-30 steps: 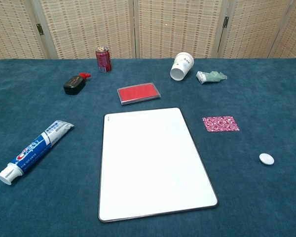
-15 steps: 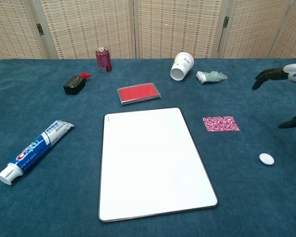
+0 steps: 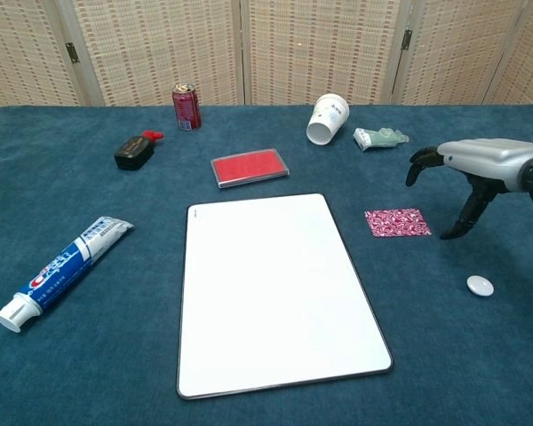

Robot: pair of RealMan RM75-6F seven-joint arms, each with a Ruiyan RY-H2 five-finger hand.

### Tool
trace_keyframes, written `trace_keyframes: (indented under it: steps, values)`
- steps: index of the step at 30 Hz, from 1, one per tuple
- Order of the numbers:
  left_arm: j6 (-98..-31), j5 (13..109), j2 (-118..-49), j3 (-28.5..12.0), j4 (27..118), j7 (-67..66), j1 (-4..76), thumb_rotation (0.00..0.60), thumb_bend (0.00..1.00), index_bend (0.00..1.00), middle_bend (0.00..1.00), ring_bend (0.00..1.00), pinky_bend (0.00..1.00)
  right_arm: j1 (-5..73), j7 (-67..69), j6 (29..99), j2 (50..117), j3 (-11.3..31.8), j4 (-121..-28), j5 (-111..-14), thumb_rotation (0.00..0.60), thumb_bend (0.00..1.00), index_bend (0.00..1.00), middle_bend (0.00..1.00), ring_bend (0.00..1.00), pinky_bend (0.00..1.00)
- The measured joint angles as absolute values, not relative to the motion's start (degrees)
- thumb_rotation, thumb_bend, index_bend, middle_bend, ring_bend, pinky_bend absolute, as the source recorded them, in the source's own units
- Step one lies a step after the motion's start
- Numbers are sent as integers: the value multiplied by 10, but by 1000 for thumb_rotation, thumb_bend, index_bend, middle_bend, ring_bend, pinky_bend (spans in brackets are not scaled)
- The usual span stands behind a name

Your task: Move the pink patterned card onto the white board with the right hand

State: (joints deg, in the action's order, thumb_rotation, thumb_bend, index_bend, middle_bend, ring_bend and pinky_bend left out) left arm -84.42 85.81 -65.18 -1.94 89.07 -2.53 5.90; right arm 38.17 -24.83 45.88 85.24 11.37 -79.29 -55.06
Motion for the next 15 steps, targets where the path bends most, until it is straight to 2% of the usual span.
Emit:
trace_keyframes:
  steps: [15]
  values:
    - [-843, 852, -657, -21, 880, -15, 57, 600, 94, 274, 241, 219, 0, 420, -248, 436, 900, 104, -718, -501, 600, 117, 312, 84, 65, 81]
